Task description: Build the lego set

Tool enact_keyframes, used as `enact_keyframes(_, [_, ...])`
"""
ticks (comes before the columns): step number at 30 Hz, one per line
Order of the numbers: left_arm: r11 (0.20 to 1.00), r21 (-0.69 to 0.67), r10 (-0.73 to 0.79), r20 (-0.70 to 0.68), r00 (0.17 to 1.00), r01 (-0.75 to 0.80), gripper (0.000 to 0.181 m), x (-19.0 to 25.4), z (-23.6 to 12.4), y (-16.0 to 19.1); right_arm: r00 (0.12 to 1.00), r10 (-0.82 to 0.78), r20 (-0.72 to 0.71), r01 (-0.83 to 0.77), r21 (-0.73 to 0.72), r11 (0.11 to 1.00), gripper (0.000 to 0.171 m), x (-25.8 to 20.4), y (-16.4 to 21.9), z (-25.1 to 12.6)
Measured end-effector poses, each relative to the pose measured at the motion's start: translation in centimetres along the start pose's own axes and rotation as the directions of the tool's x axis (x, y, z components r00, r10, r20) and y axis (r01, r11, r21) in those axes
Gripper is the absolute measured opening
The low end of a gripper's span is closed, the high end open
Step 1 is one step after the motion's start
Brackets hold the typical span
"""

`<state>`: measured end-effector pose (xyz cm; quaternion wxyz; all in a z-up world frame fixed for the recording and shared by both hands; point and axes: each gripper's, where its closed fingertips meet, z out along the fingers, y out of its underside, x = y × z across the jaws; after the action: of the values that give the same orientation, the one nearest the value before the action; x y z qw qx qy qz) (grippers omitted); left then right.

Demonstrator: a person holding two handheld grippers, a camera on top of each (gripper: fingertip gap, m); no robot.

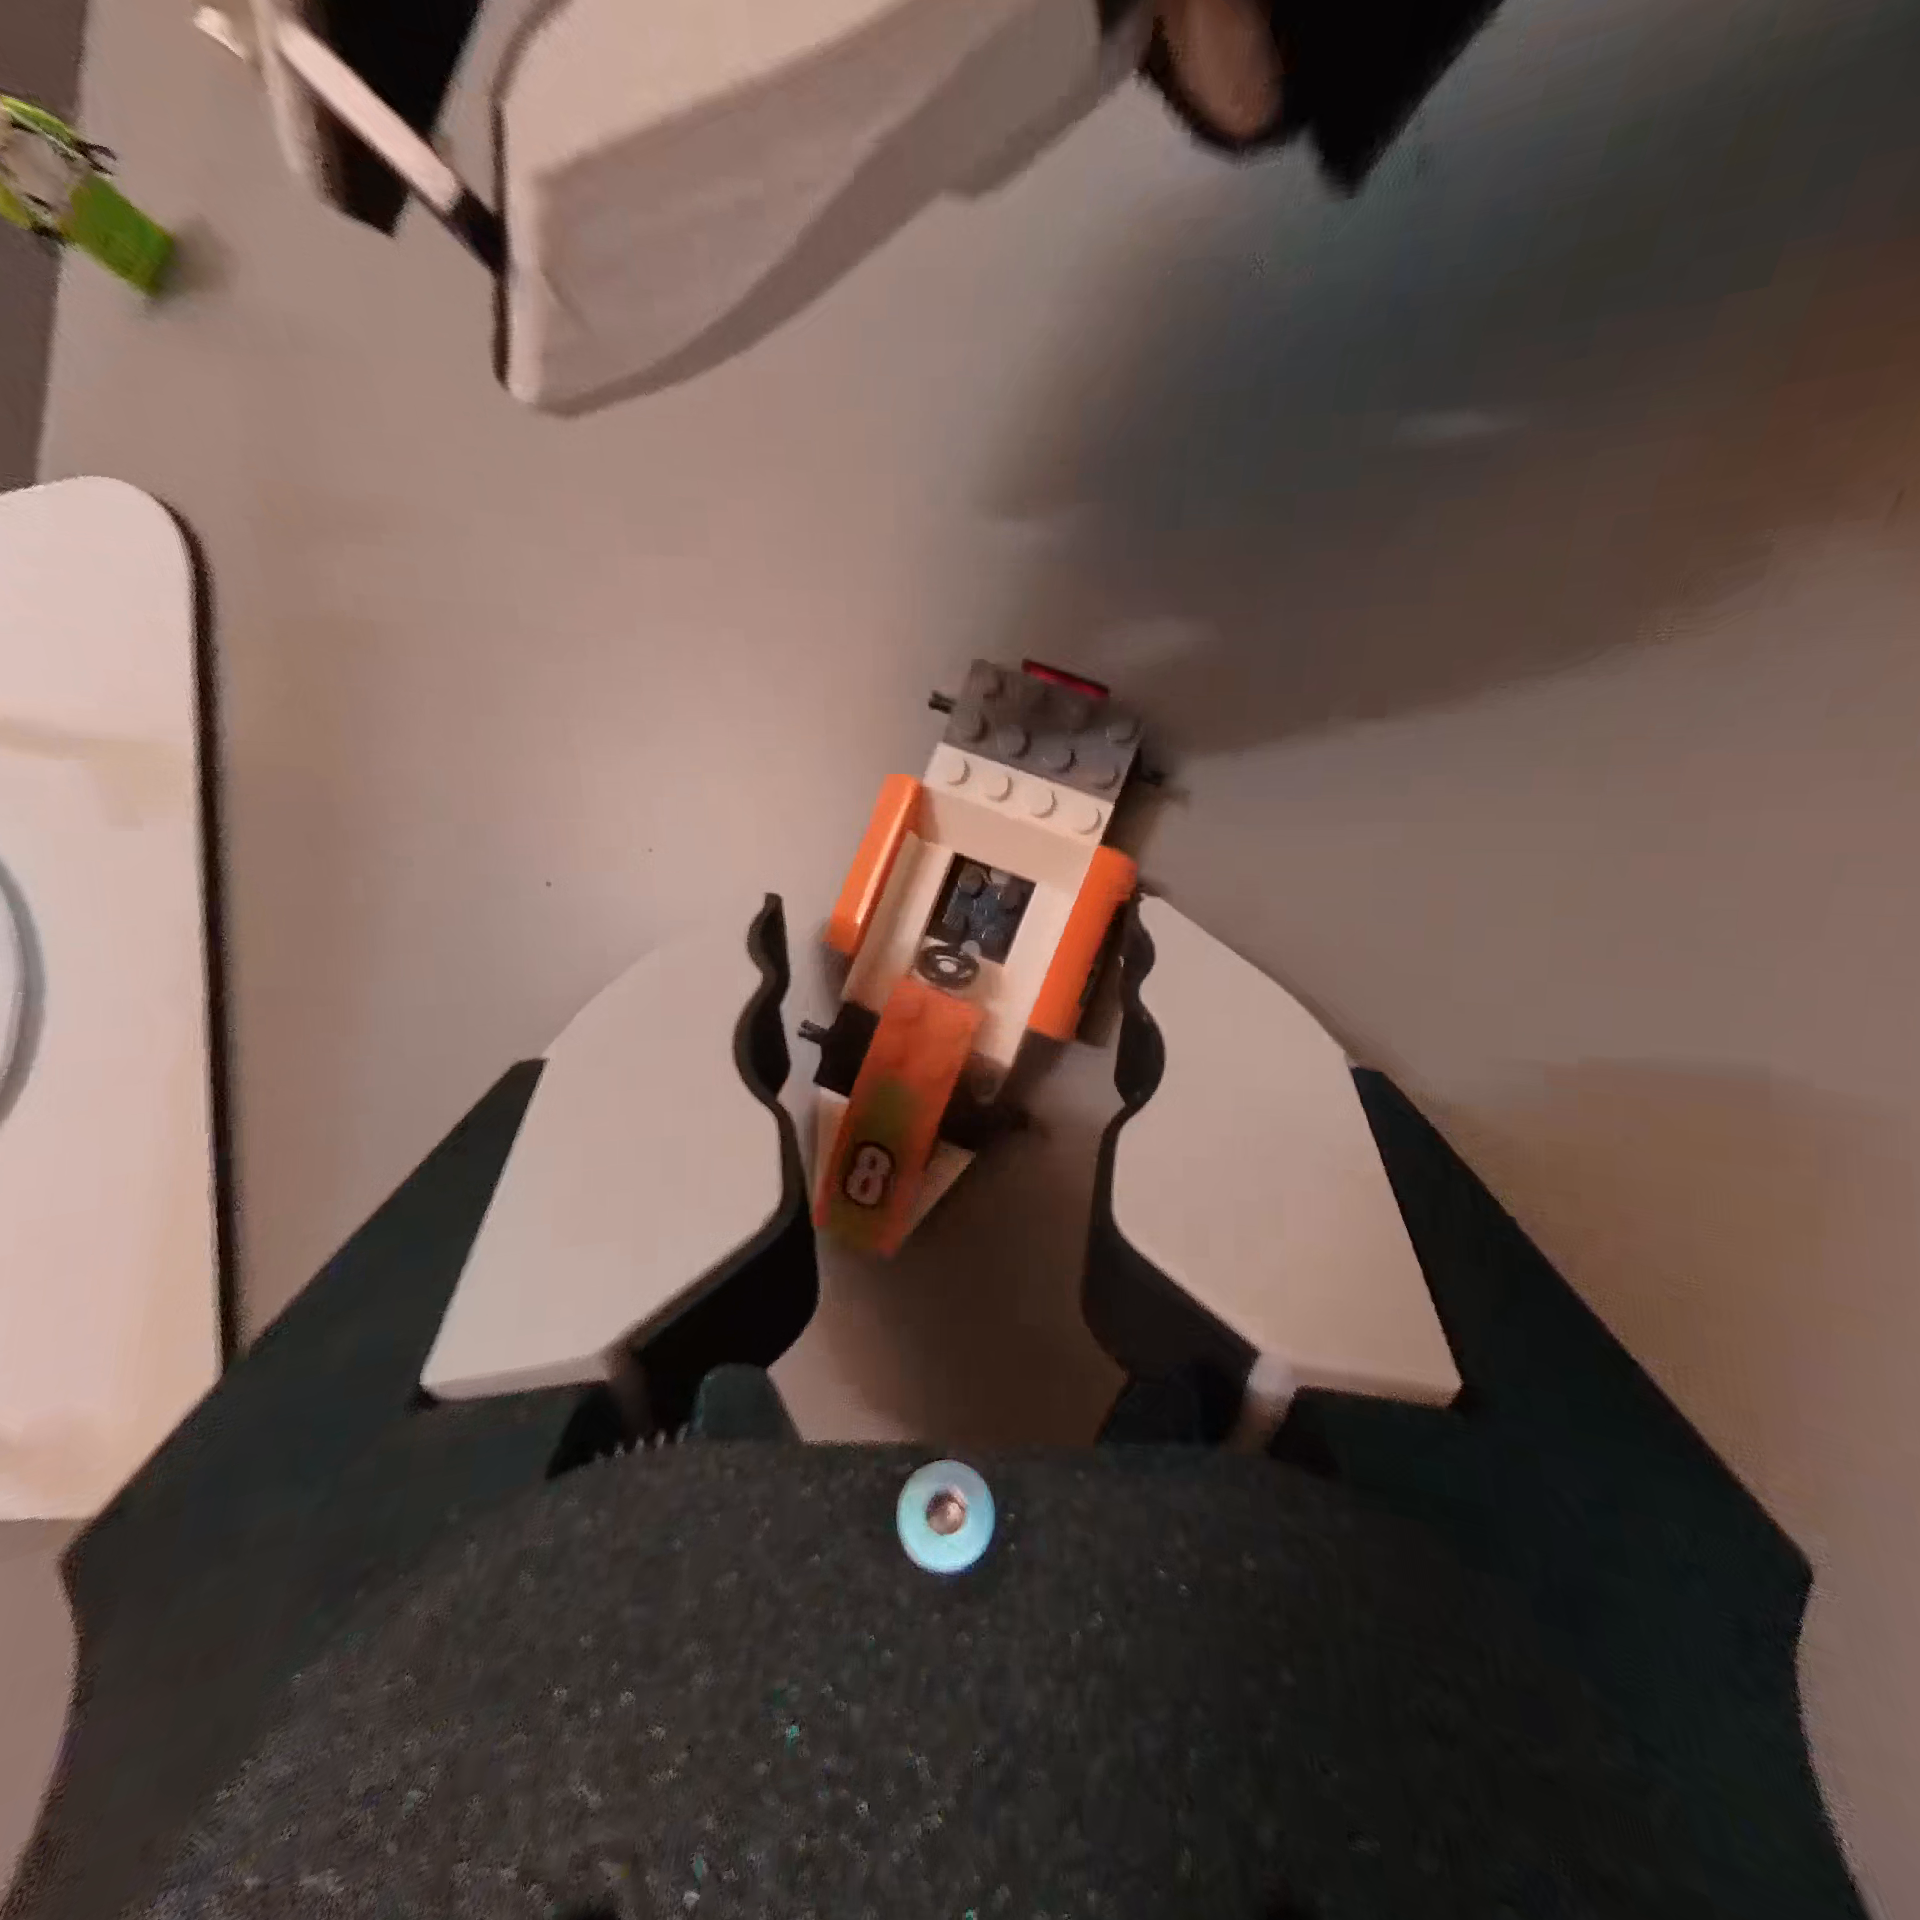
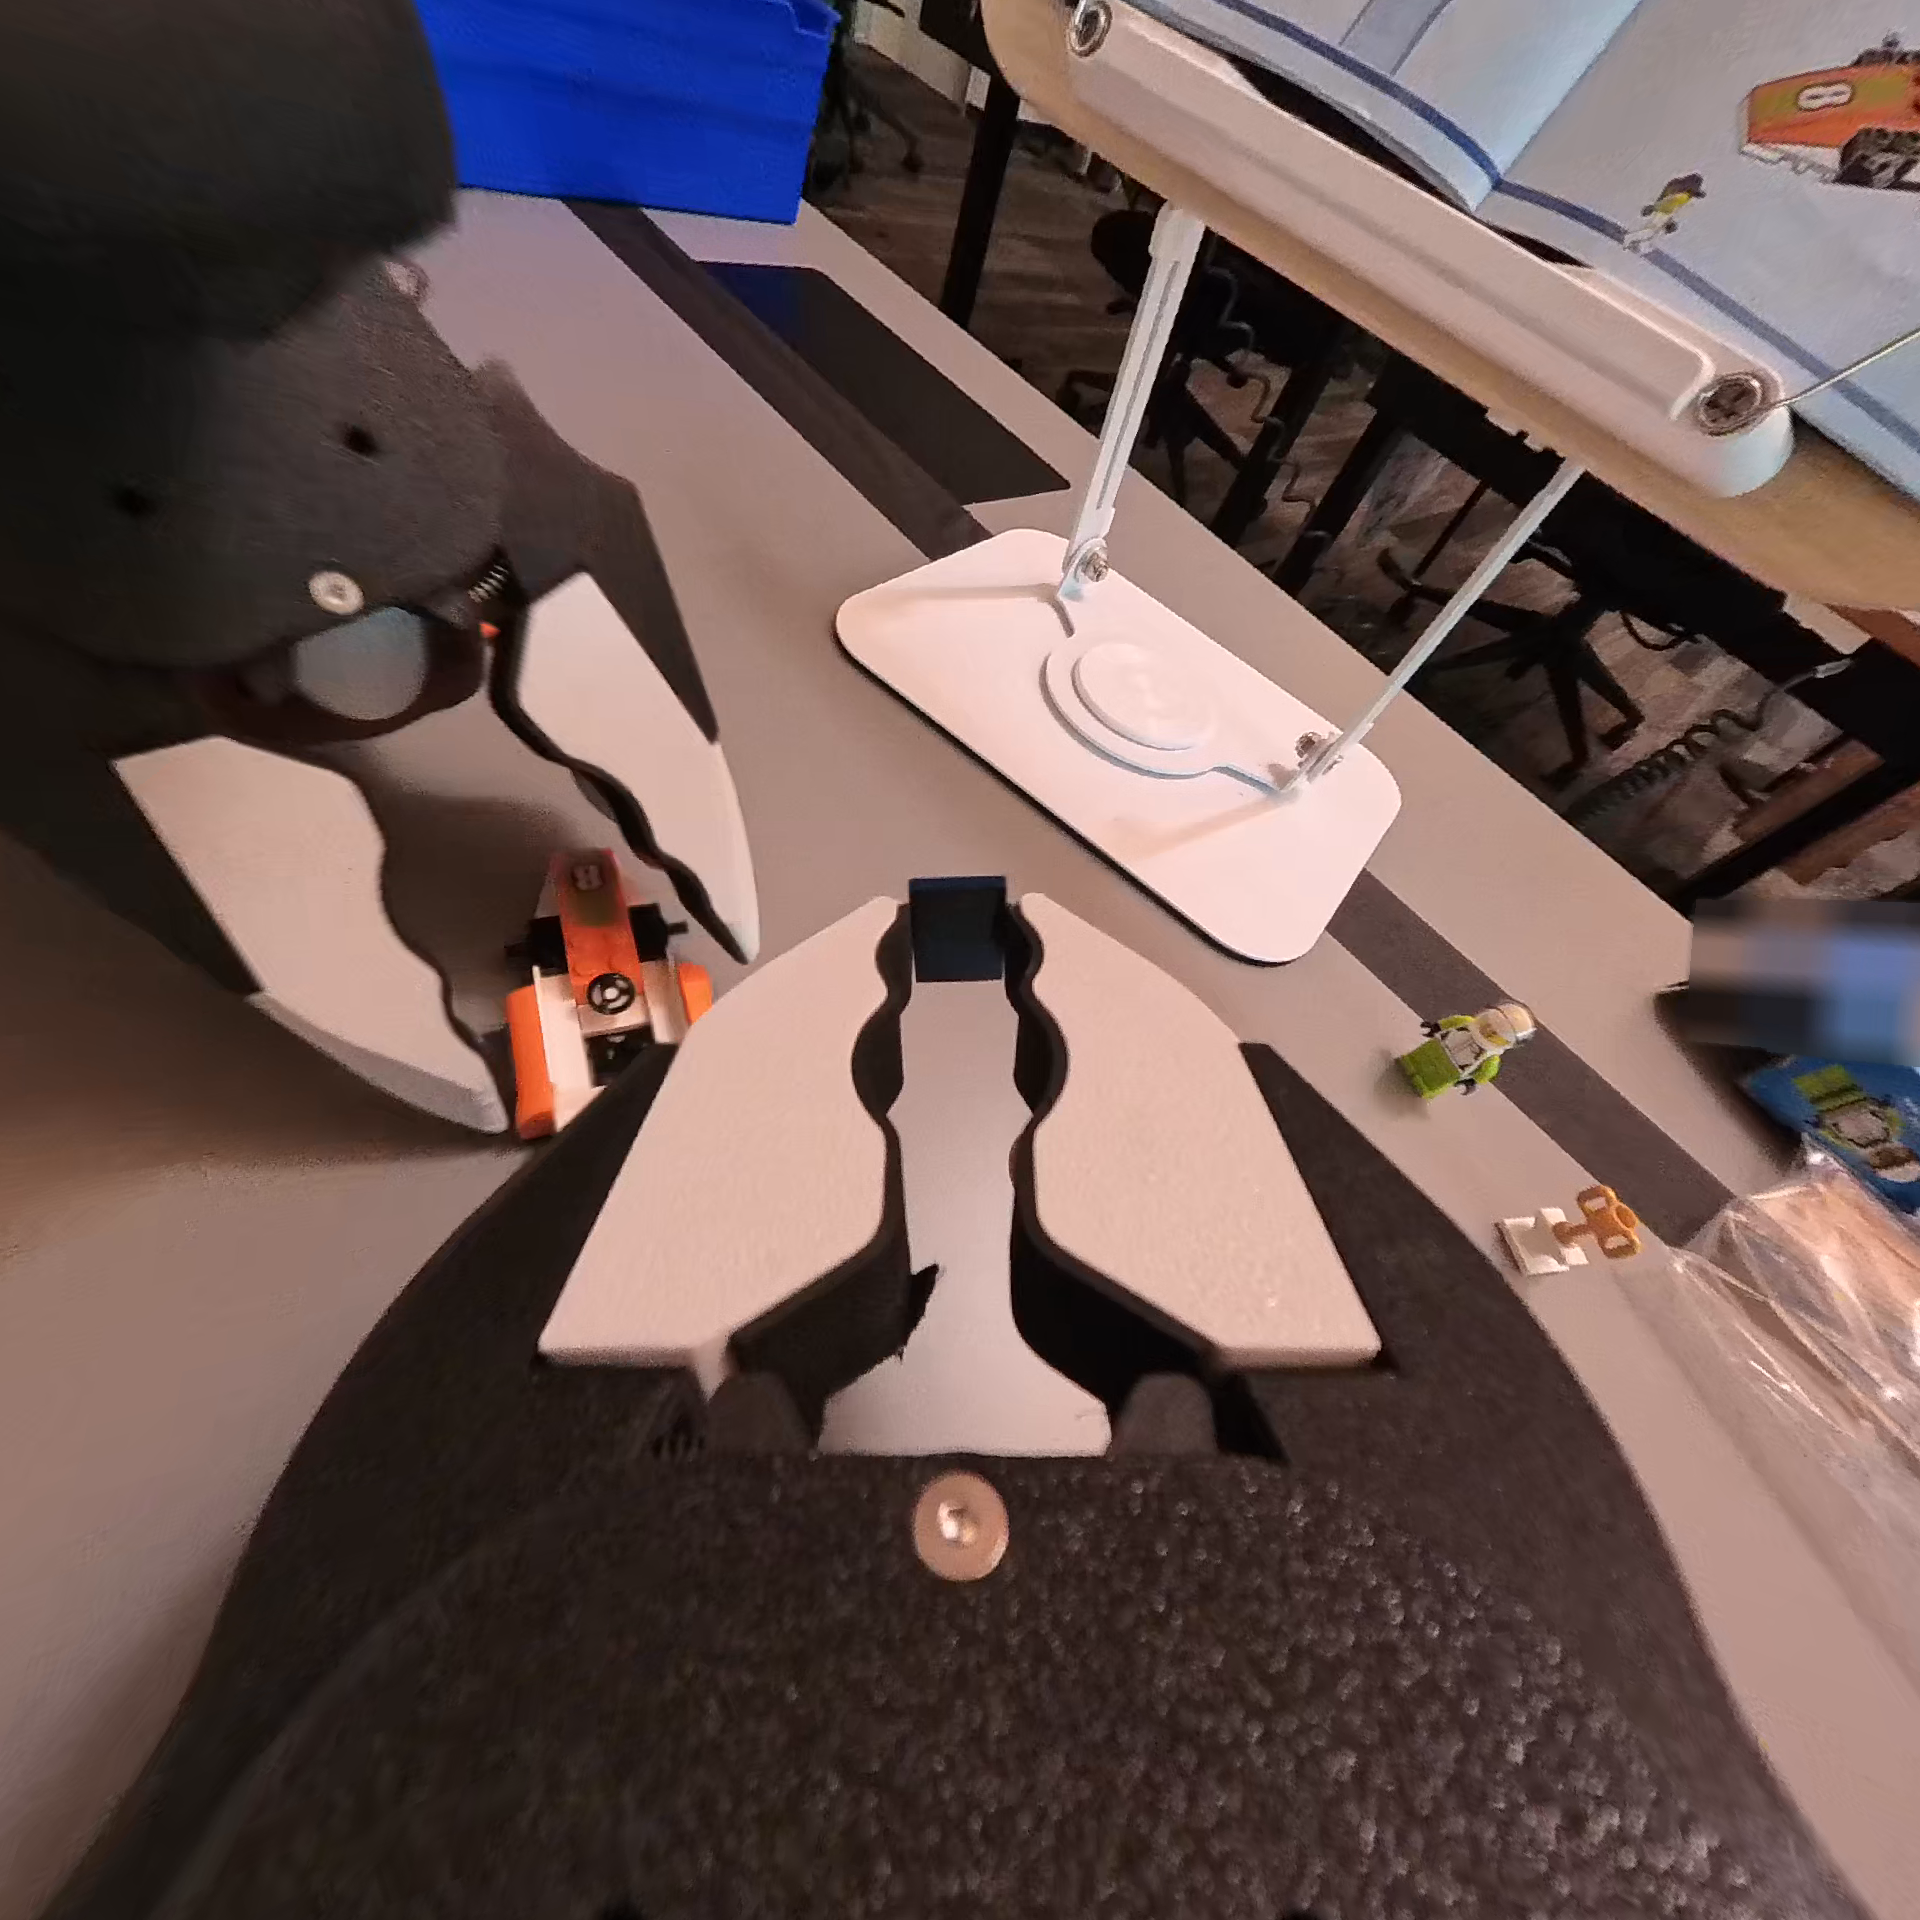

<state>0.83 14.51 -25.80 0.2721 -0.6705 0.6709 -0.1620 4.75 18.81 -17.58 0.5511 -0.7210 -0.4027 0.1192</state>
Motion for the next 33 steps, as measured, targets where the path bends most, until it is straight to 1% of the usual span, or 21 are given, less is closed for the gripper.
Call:
enact_keyframes(2, [1.000,0.008,-0.004,-0.052,0.999,0.005,0.053,0.4,0.1,-0.1,1.000,-0.005,0.023,0.005,-0.016,1.000,0.017,-0.2,0.2,-0.2])
enact_keyframes(10, [0.999,-0.019,-0.033,-0.047,0.998,0.032,0.052,1.3,-0.3,0.5,0.998,-0.013,0.067,0.017,-0.068,0.998,0.017,-1.0,1.6,0.6])
enact_keyframes(13, [0.998,-0.033,-0.062,-0.039,0.997,0.061,0.052,2.0,-0.7,0.8,0.995,-0.035,0.091,0.042,-0.080,0.996,0.017,-1.7,1.8,0.7])
enact_keyframes(18, [0.989,-0.048,-0.140,-0.007,0.990,0.139,0.052,2.9,-1.3,1.3,0.993,-0.013,0.117,0.022,-0.075,0.997,0.017,-2.1,1.5,0.5])
enact_keyframes(22, [0.979,-0.011,-0.203,0.044,0.978,0.204,0.052,3.6,-1.6,1.5,0.989,-0.020,0.148,0.033,-0.090,0.995,0.017,-2.8,1.6,0.6])
enact_keyframes(24, [0.981,0.022,-0.193,0.070,0.979,0.192,0.052,3.8,-1.7,1.6,0.983,-0.035,0.178,0.052,-0.094,0.994,0.017,-3.6,1.6,0.7])
enact_keyframes(27, [0.982,0.034,-0.189,0.051,0.981,0.187,0.051,4.3,-1.9,1.8,0.968,-0.058,0.242,0.087,-0.111,0.990,0.017,-4.8,1.8,0.5])
enact_keyframes(31, [0.986,0.030,-0.166,0.045,0.985,0.164,0.051,4.3,-2.0,1.9,0.924,-0.061,0.376,0.112,-0.113,0.987,0.016,-6.6,0.9,-0.5])
enact_keyframes(33, [0.986,0.033,-0.166,0.039,0.985,0.164,0.051,4.3,-2.0,1.9,0.894,-0.084,0.440,0.151,-0.119,0.981,0.016,-7.4,0.4,-0.9])
